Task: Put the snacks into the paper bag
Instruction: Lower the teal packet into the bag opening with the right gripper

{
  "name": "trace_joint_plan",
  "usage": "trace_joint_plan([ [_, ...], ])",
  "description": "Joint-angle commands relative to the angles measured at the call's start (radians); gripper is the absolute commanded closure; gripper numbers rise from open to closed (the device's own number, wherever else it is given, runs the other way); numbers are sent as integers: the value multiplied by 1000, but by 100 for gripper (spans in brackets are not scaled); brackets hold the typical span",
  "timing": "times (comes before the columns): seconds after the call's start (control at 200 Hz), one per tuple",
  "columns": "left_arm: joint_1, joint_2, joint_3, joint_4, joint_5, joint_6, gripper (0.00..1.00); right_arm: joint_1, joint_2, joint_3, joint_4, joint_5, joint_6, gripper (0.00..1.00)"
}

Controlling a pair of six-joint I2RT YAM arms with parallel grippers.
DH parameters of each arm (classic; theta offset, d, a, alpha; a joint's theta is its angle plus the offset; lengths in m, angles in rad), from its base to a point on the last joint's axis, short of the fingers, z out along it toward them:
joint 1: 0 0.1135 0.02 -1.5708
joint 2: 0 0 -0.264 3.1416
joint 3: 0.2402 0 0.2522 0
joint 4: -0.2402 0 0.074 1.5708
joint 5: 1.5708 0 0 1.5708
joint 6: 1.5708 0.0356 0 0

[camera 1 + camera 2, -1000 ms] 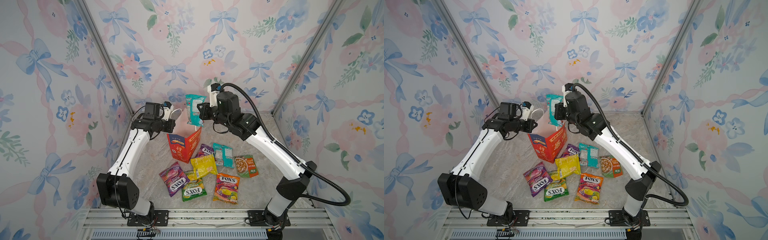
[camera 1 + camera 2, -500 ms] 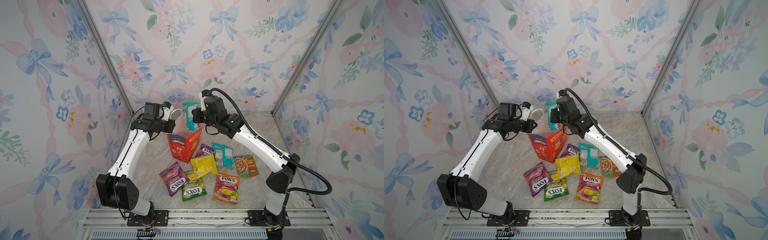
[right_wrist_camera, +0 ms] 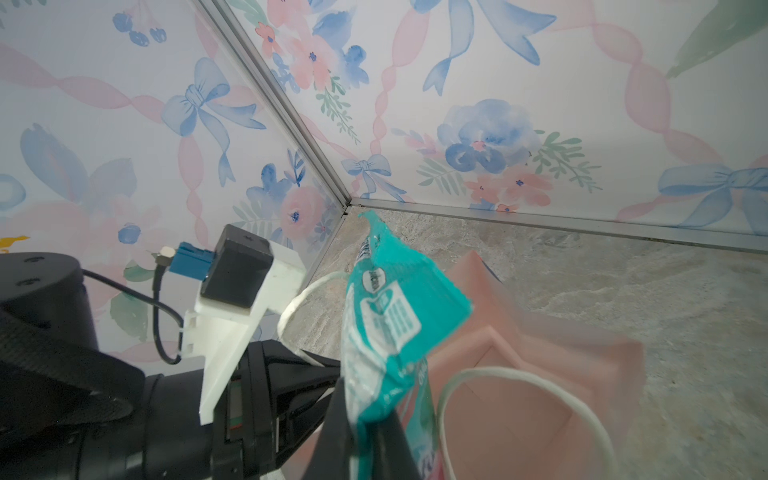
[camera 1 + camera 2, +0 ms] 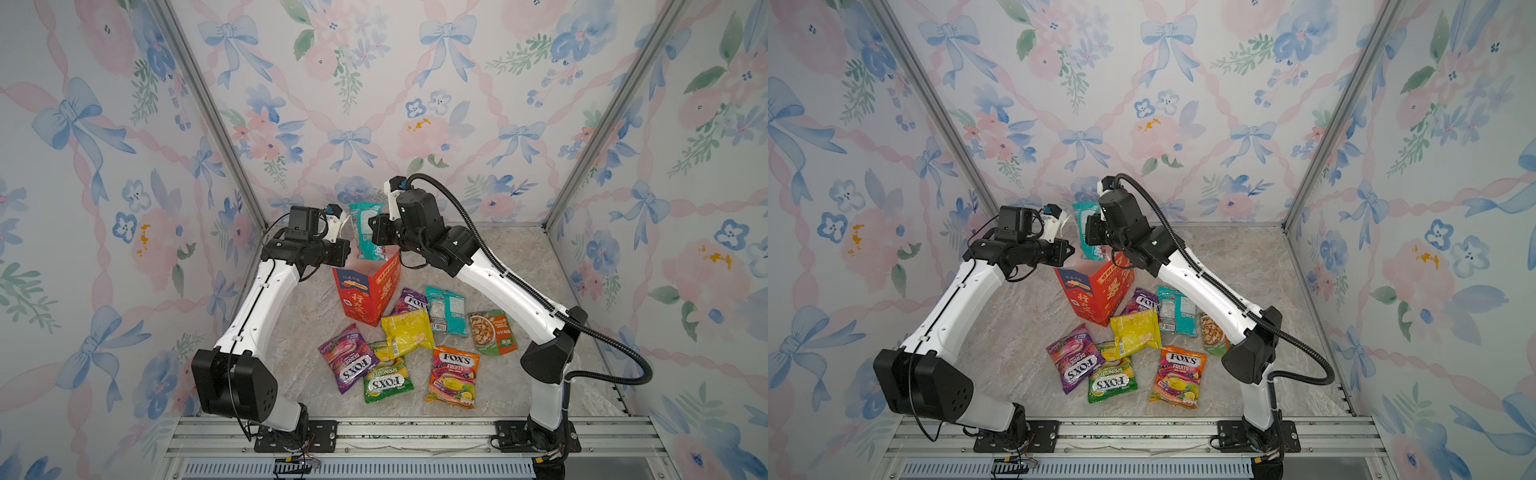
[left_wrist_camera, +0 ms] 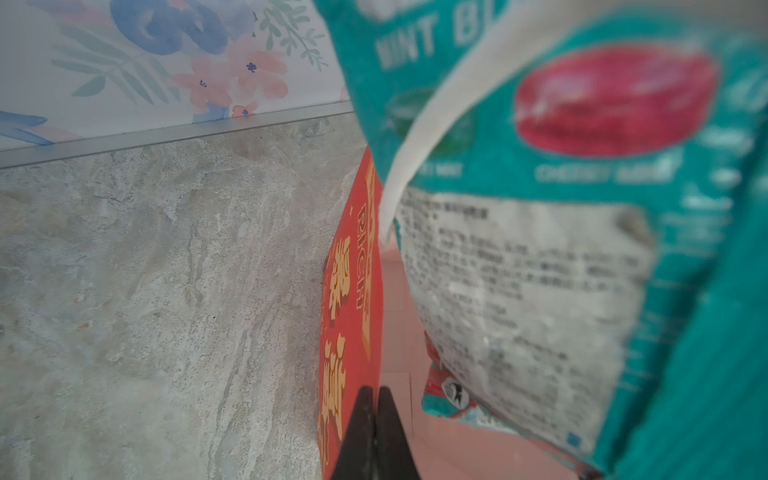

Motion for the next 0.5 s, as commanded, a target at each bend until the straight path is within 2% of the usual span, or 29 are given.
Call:
trace_joint_plan([
  [0.0,-3,-21,-21,-19,9,-9,100,16,7,50,31,7,13,100],
  [0.25,-3,-25,-28,-19,6,-9,100,27,54,124,11,34,10,100],
  [0.495,-3,-32,-30,-19,-3,-10,100,36,37,49,29,136,-7,100],
])
